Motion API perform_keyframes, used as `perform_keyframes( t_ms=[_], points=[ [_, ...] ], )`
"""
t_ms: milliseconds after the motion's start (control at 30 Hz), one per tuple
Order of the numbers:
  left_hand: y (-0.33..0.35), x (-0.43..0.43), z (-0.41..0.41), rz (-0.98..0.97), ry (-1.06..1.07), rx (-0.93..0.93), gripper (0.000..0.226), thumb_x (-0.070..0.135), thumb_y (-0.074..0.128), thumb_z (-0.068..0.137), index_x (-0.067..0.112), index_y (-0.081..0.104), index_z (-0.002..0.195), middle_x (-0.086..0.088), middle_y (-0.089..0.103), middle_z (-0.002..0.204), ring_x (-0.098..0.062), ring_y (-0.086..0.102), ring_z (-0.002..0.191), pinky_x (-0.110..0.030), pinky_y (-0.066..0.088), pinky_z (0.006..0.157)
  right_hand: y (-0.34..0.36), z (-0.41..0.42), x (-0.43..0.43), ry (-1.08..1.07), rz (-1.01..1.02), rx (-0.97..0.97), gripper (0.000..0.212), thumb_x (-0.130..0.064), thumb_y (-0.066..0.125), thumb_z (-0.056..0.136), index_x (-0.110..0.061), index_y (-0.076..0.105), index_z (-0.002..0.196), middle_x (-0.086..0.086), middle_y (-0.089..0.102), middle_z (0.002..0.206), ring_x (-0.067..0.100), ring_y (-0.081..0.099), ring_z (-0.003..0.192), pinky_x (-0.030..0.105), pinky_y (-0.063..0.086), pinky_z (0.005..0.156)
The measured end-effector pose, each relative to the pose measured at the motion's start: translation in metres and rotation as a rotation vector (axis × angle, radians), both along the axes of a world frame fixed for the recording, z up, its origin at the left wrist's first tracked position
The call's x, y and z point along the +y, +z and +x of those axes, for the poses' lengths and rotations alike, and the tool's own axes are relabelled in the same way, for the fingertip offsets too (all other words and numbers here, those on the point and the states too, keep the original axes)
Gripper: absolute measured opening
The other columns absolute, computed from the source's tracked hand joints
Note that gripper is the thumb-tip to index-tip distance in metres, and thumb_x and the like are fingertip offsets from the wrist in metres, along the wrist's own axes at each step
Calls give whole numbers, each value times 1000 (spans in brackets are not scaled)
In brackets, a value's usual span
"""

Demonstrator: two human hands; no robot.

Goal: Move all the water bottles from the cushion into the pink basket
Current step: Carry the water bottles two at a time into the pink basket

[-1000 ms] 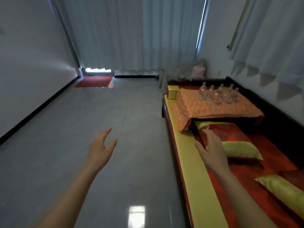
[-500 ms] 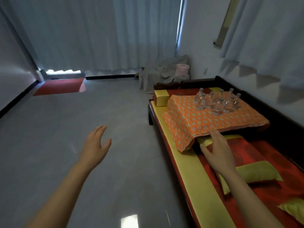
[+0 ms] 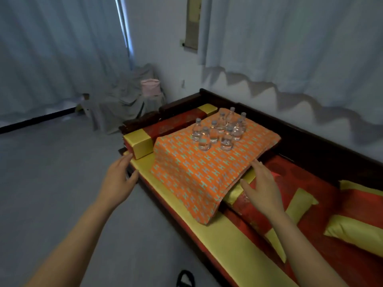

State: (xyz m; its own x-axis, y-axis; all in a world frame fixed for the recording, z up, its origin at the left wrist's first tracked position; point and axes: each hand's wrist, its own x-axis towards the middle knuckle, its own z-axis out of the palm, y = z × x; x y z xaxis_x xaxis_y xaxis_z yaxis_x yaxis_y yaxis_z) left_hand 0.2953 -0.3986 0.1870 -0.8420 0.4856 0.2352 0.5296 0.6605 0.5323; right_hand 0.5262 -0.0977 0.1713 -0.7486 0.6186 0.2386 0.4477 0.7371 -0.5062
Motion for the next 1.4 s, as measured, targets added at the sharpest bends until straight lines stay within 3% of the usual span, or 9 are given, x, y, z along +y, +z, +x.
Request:
perform_keyframes(
  t_ms=[267,600,900,967,1033,1133,1233,1400],
  points=[
    [-11,142,-171,-8,-252,35,55,22,63,89,5,45,139,-16,48,144,-32,42,134,-45,34,110,-8,-121,75,-178,-24,-10,63,-26,64,88,-6,39,142,13,41,149,30,34,139,42,29,114],
    [-38,246,-323,-12,-442,9,52,16,63,88,2,48,136,-19,51,139,-35,46,129,-42,33,109,-23,-258,124,-262,-14,43,59,-22,66,85,-9,43,138,12,45,144,30,41,133,39,33,108],
    [-75,345,-428,-72,-736,-105,55,24,62,90,6,46,139,-14,50,141,-30,47,129,-35,33,107,-66,-354,141,-487,-142,79,57,-16,69,81,-12,47,134,5,54,135,26,49,124,20,30,94],
    [-84,363,-432,-45,-771,-206,56,24,66,88,10,47,139,-9,51,140,-25,48,129,-27,32,103,-78,-369,142,-514,-216,102,62,-18,74,80,-11,47,136,5,53,138,22,49,126,21,32,96],
    [-97,380,-430,-21,-799,-445,59,25,69,86,16,47,140,-1,48,142,-14,45,130,-18,33,102,-90,-382,143,-557,-370,194,67,-20,78,77,-13,48,136,1,54,138,16,50,126,20,34,98],
    [-118,402,-427,64,-801,-786,62,6,70,83,9,45,139,-6,48,143,-10,45,127,-1,39,85,-115,-403,148,-614,-608,355,63,-10,80,75,-12,53,132,0,58,132,16,53,125,29,42,102],
    [-139,418,-424,94,-758,-888,64,-7,68,80,2,43,139,-13,50,141,-15,47,126,-13,45,90,-140,-416,155,-648,-717,419,60,-5,82,71,-17,56,124,-1,62,123,15,58,119,18,43,93],
    [-175,443,-426,90,-779,-903,66,-3,75,75,2,49,134,-6,55,133,-11,50,122,-3,40,88,-165,-432,172,-632,-670,400,56,-9,83,69,-21,61,119,-14,65,112,10,61,106,24,46,91]
  ],
)
